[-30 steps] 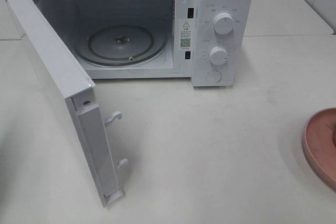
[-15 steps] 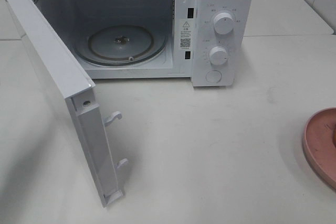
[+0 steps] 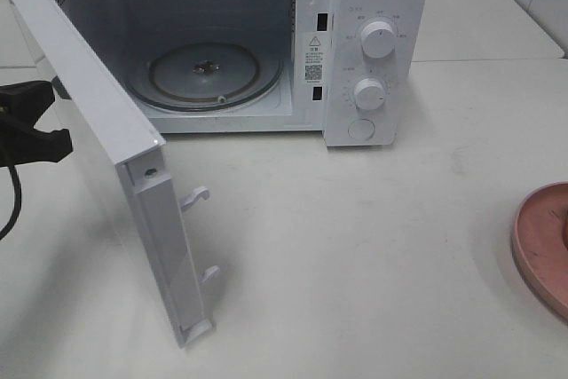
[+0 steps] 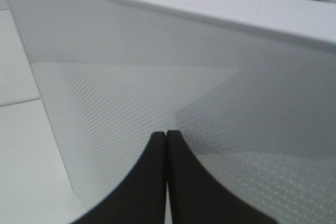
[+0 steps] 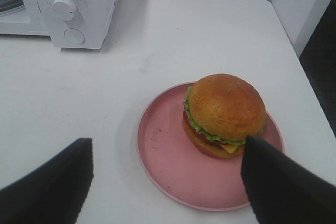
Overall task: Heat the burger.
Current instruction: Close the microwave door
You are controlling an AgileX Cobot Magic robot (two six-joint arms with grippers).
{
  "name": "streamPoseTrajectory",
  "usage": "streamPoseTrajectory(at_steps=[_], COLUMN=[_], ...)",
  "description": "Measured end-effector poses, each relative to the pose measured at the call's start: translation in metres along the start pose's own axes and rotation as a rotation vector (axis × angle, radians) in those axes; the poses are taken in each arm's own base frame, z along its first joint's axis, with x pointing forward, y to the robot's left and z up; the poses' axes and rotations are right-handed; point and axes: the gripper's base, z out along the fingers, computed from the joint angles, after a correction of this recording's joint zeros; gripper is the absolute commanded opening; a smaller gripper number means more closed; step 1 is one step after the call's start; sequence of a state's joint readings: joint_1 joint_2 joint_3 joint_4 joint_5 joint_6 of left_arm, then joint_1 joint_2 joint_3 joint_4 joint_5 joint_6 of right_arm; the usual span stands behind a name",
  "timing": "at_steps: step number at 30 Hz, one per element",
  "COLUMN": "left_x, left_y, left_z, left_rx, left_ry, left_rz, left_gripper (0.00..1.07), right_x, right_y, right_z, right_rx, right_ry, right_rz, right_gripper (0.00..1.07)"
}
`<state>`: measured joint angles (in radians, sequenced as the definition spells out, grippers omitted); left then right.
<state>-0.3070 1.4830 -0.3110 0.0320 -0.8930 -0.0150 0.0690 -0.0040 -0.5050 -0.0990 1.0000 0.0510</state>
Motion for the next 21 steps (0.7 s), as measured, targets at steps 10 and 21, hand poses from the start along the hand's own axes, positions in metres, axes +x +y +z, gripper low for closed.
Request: streamPoseTrajectory(at_steps=[10, 21], left_x=[-0.002, -0.013], left_y=[-0.035, -0.067], left_z=[0.032, 0.069], left_rx=[0.131, 0.156], left_ry=[-0.001, -0.043], left_rz=[0.024, -0.032], left_gripper=[0.0, 0.0], right_x=[0.0, 0.0], right_y=[0.0, 0.0], right_z=[0.0, 0.0], right_rx=[-0.002, -0.002], right_ry=[0.0, 0.0], right_rz=[0.001, 0.001], right_gripper=[0.75, 0.75])
